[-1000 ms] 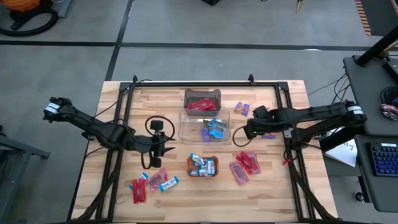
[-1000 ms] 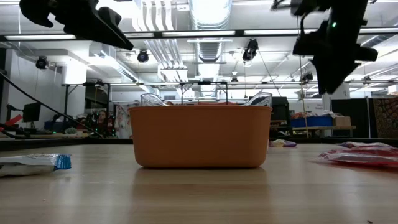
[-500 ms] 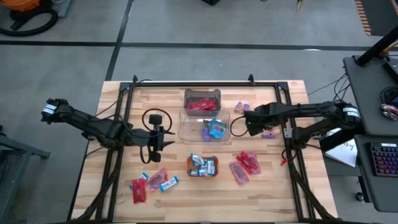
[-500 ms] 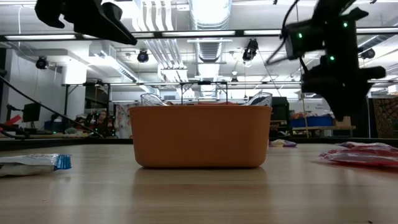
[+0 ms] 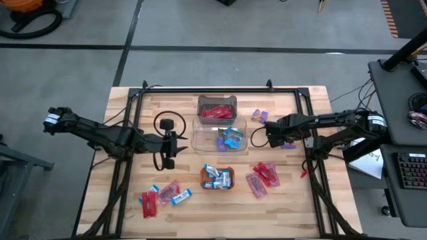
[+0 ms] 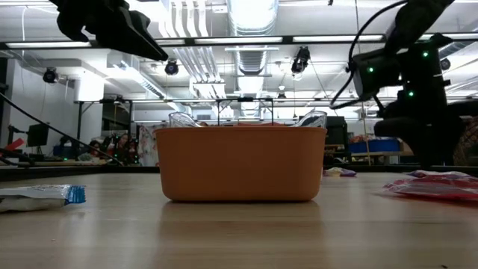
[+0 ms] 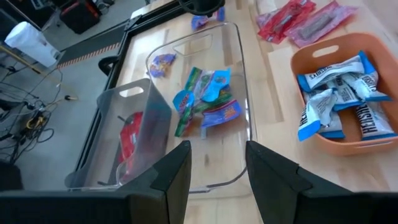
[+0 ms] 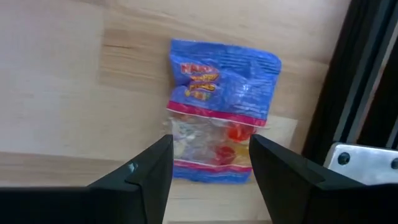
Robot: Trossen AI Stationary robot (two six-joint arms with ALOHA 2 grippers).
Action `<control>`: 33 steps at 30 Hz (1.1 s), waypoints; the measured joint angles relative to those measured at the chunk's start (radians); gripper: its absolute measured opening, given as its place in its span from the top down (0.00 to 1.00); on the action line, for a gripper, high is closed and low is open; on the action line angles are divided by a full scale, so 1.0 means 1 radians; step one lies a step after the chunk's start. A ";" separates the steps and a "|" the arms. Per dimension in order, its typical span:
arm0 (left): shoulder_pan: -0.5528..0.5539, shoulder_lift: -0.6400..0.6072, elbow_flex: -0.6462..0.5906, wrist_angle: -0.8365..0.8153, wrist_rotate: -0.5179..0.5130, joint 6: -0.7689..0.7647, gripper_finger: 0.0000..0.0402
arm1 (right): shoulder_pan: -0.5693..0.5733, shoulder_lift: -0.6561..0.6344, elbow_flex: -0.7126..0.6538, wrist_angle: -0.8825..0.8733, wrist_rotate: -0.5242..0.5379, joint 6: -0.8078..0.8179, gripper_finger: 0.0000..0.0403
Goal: Sort candy
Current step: Put the blue candy into the clear transparent bin
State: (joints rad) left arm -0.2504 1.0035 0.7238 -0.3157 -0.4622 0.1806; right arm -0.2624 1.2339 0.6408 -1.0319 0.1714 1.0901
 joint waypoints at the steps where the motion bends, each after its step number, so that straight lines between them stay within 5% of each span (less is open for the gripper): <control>1: 0.000 0.001 0.000 0.000 0.000 0.000 0.66 | 0.000 0.000 -0.009 0.009 -0.001 0.006 0.50; 15: 0.000 0.004 -0.001 0.000 0.000 -0.002 0.66 | 0.000 -0.003 -0.145 0.266 -0.006 -0.004 0.52; 26: 0.000 0.007 -0.001 0.001 0.000 -0.014 0.66 | 0.000 -0.005 -0.175 0.330 0.013 -0.027 0.94; 33: 0.000 0.010 -0.021 0.062 0.002 -0.019 0.66 | 0.003 -0.076 -0.150 0.306 0.021 -0.058 0.98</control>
State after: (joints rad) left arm -0.2504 1.0135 0.7027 -0.2538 -0.4599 0.1614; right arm -0.2598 1.1584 0.4910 -0.7260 0.1920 1.0325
